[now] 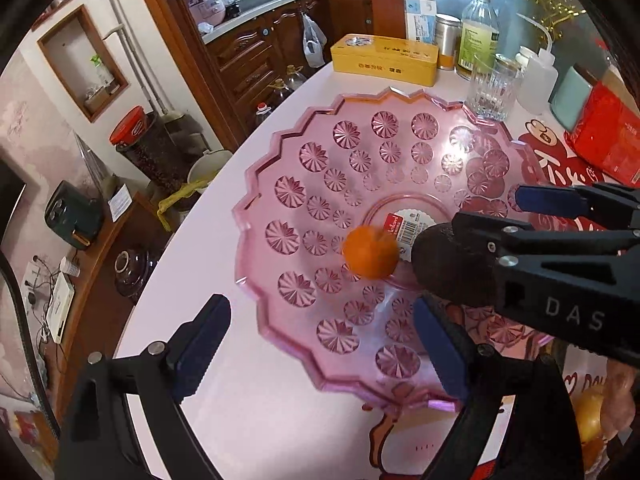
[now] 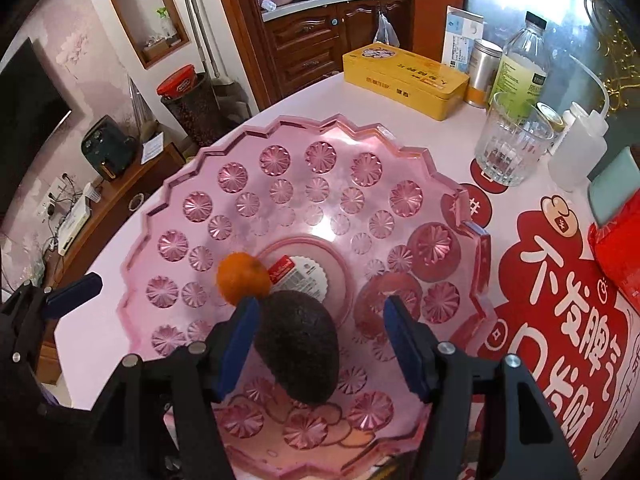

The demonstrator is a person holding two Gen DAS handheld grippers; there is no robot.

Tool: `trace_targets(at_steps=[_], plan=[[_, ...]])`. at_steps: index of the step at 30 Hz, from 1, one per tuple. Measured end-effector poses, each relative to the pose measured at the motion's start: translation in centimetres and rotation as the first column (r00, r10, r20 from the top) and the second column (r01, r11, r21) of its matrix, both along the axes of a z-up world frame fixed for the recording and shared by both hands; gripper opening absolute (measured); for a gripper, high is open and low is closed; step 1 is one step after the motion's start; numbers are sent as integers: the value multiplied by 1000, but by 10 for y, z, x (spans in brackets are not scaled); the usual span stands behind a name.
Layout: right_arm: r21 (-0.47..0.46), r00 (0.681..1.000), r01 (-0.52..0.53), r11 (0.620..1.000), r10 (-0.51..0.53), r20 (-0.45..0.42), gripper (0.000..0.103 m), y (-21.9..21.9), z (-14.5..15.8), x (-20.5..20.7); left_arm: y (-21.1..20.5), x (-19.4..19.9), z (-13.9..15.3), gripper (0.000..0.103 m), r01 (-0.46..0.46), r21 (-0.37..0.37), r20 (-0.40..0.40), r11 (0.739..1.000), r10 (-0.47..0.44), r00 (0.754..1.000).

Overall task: Organize fruits
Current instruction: 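Open the left gripper dropping the orange while the right releases the avocado, then move both grippers back toward the fruit pile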

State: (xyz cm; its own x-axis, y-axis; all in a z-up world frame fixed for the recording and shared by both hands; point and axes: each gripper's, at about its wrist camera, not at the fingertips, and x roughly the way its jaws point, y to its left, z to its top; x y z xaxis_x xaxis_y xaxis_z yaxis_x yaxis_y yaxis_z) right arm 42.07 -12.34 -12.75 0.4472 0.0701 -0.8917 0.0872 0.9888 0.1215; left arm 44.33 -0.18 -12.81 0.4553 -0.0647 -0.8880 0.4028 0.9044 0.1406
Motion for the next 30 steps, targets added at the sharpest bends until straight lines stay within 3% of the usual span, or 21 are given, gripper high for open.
trace_targets(at_steps=[15, 30], plan=[[47, 998, -28, 999, 25, 56, 65, 9, 45, -51, 29, -50, 57, 92, -50, -28, 68, 998, 52, 996], [72, 989, -60, 996, 49, 141, 65, 7, 99, -142, 30, -154, 120, 93, -80, -51, 162, 995, 87, 983]])
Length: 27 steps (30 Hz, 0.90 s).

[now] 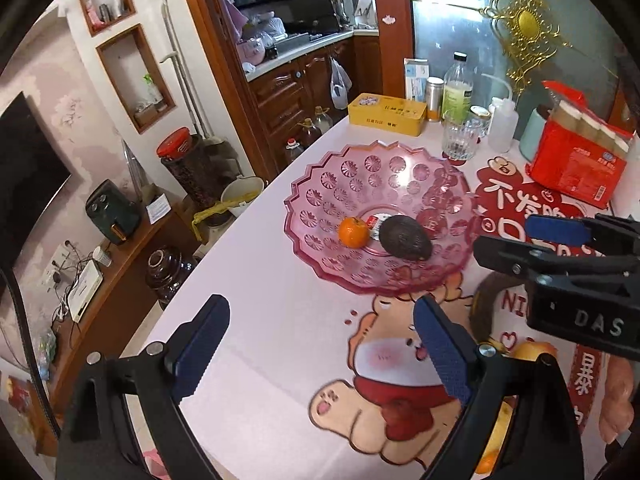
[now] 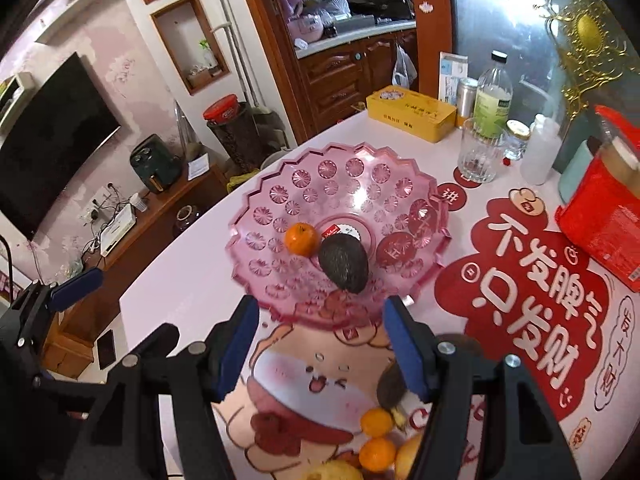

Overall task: Organize fruits
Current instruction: 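Move both grippers back toward the fruit pile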

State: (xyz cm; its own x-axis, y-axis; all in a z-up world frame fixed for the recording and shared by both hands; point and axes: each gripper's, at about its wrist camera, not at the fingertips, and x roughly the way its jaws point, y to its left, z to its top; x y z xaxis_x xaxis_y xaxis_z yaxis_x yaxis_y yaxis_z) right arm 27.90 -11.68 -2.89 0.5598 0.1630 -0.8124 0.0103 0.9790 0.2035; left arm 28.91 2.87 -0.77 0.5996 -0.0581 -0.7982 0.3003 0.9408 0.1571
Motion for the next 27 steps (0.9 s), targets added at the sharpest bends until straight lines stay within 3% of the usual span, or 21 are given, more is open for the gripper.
trace_targets(at_steps=[17, 27], plan=[[-47, 996, -38, 998, 42, 74, 65, -42, 43, -154, -31, -151, 35, 97, -32, -17, 69, 999, 33, 997], [-91, 994, -25, 996, 34, 100, 65, -66, 42, -225, -54, -212, 33, 97, -26, -25, 77, 999, 28, 997]])
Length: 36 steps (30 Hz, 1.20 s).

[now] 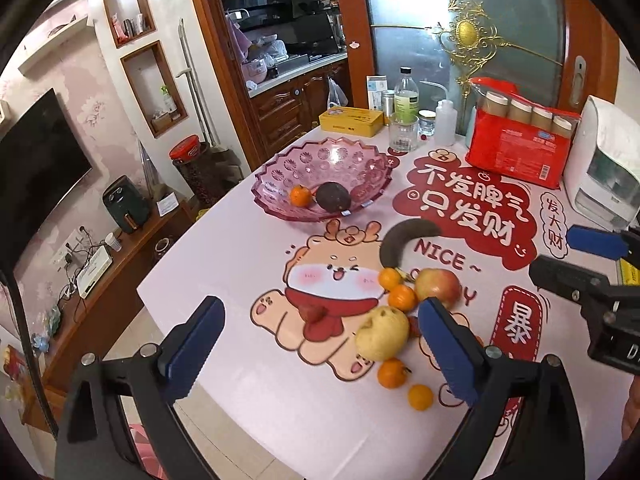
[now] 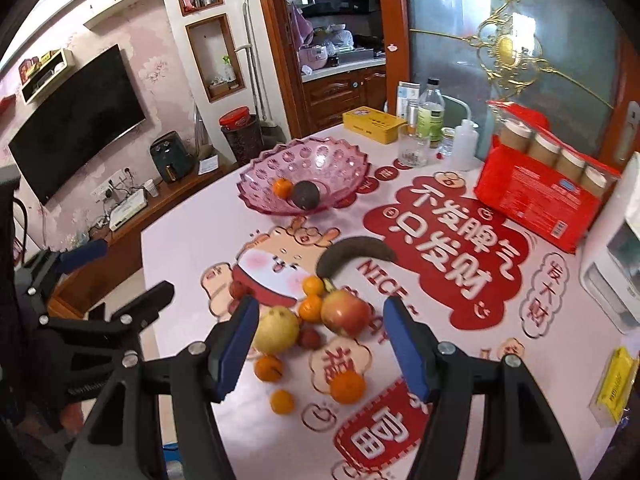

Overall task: Organize fruits
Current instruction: 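Move both grippers back toward the fruit pile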

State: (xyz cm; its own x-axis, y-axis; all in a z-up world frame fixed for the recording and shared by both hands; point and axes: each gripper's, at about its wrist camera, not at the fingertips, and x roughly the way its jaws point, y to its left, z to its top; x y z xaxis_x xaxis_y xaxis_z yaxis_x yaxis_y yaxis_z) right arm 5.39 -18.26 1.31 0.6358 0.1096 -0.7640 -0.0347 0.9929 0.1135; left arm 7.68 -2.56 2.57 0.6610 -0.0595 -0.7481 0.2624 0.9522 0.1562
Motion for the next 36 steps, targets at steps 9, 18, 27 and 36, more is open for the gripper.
trace_targets(at_steps=[9, 18, 27, 36], plan=[[-38, 1000, -15, 999, 15, -9, 65, -5, -33, -31, -9, -24, -25, 97, -21, -3, 25, 1000, 21, 999], [-17, 996, -14, 1000, 13, -92, 65, -14, -93, -27, -24, -20, -84, 97, 5, 52, -35, 999, -4, 999], [50, 977, -32, 998, 41, -208, 65, -20, -151, -13, -25, 11, -130, 97, -35, 35, -165, 999, 40, 986], [48, 964, -77, 996, 87, -252, 65, -13, -185, 3, -29, 39, -166, 97, -73, 19, -261, 997, 76, 962]])
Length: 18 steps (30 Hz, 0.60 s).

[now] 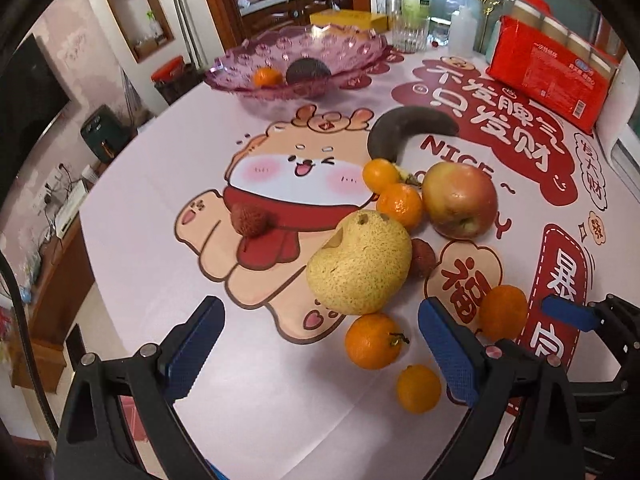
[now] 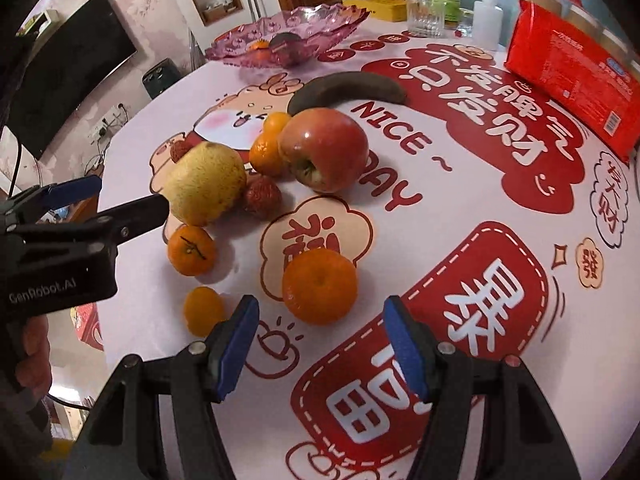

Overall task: Organize fruits
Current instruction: 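Move both grippers back toward the fruit pile, then grasp the yellow pear with the left gripper while the right grasps an orange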

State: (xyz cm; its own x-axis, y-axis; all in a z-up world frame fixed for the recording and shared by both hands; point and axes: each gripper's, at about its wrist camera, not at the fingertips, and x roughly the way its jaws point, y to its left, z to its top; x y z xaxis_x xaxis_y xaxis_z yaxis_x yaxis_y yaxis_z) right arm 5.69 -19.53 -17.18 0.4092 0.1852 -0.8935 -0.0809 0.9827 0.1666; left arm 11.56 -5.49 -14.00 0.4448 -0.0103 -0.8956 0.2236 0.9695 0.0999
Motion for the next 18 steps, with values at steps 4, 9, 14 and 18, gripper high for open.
trace_targets(at_steps=[4, 9, 14, 18], plan=[[-4, 1000, -8, 1000, 8, -7, 65, -1, -7, 6, -1, 10, -10, 97, -20, -30, -36, 999, 18, 999], [-20, 1000, -29, 999, 28, -8, 65, 2, -15, 11, -3, 21, -18, 96, -31, -46, -55, 998, 29, 998], [-30, 999, -40, 999, 40, -15, 54, 6, -21, 13, -5, 30, -25, 89, -29, -71, -77, 997, 24, 997], [-43, 999, -50, 998, 50, -1, 49, 9, -22, 14, -7, 34, -31, 84, -27, -84, -92, 996, 19, 996]])
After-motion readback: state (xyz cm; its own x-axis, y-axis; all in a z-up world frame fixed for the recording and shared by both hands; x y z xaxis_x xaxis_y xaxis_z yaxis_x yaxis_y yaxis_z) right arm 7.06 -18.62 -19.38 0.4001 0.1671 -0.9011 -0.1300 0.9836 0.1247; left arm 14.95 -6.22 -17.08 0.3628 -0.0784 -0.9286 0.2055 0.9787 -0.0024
